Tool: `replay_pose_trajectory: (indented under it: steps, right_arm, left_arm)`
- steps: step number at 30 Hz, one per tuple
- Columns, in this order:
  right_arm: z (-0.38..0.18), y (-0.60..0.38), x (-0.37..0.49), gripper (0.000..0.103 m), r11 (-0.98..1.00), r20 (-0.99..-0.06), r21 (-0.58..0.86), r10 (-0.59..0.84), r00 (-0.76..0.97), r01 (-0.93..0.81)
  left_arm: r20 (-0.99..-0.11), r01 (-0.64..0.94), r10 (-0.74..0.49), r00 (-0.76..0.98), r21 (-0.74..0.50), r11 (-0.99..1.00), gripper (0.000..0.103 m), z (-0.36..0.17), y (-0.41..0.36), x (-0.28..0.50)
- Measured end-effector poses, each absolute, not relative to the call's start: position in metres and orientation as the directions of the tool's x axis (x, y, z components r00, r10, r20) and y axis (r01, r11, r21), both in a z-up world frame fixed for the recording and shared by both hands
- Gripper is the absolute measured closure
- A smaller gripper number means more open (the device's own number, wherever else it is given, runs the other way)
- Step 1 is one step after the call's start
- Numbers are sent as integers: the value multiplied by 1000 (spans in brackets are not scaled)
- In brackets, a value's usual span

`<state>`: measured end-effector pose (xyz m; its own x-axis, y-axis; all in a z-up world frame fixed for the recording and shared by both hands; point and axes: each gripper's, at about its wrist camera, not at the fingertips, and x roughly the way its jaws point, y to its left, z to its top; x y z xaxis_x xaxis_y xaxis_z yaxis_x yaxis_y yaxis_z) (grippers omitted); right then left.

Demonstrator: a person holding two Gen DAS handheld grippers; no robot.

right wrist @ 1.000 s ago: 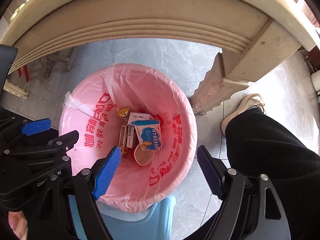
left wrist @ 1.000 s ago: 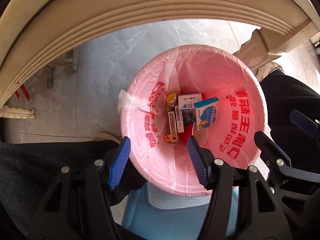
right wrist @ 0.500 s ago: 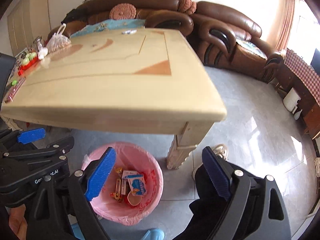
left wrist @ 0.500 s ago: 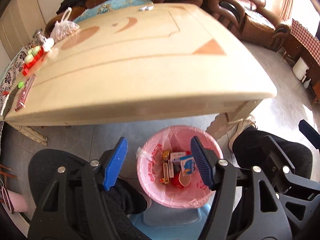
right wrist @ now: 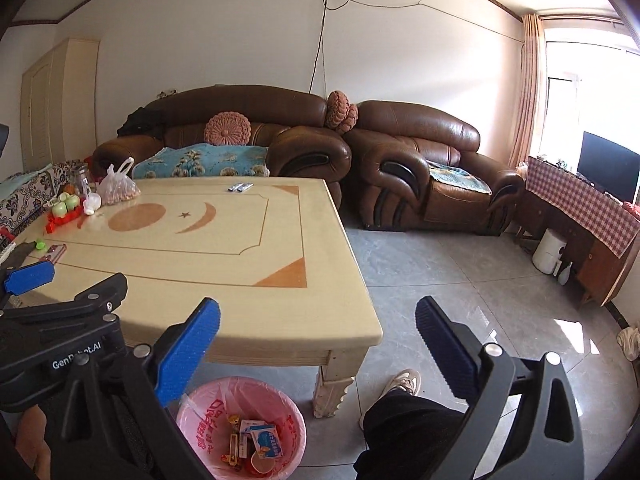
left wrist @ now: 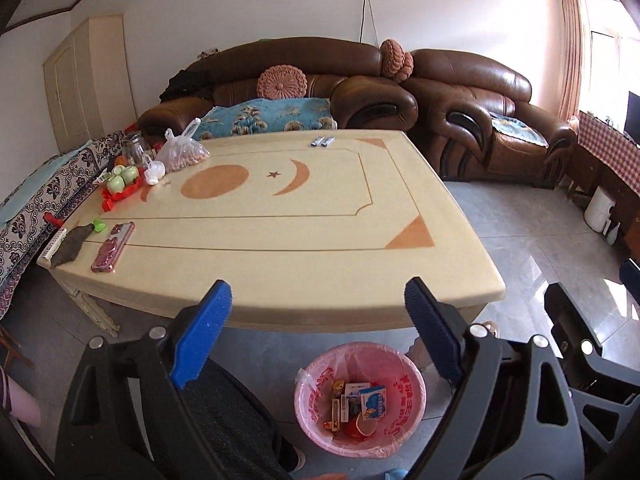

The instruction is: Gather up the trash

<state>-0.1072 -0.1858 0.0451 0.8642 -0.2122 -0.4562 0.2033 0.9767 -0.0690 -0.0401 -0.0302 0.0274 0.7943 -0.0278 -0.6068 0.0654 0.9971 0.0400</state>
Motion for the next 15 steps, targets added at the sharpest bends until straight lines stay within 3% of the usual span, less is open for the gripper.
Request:
replay_pose_trajectory:
  steps: [7, 15]
  right_arm:
    - [66, -178, -130, 7, 969, -382, -83, -247, 890, 234]
    - [76, -179, -141, 7, 969, -360, -67, -247, 900, 239]
  left_arm:
    - [-572, 54, -44, 819, 0, 999, 16, 46, -25, -58]
    - [-547, 49, -45, 836, -6, 999, 16, 57, -23, -69]
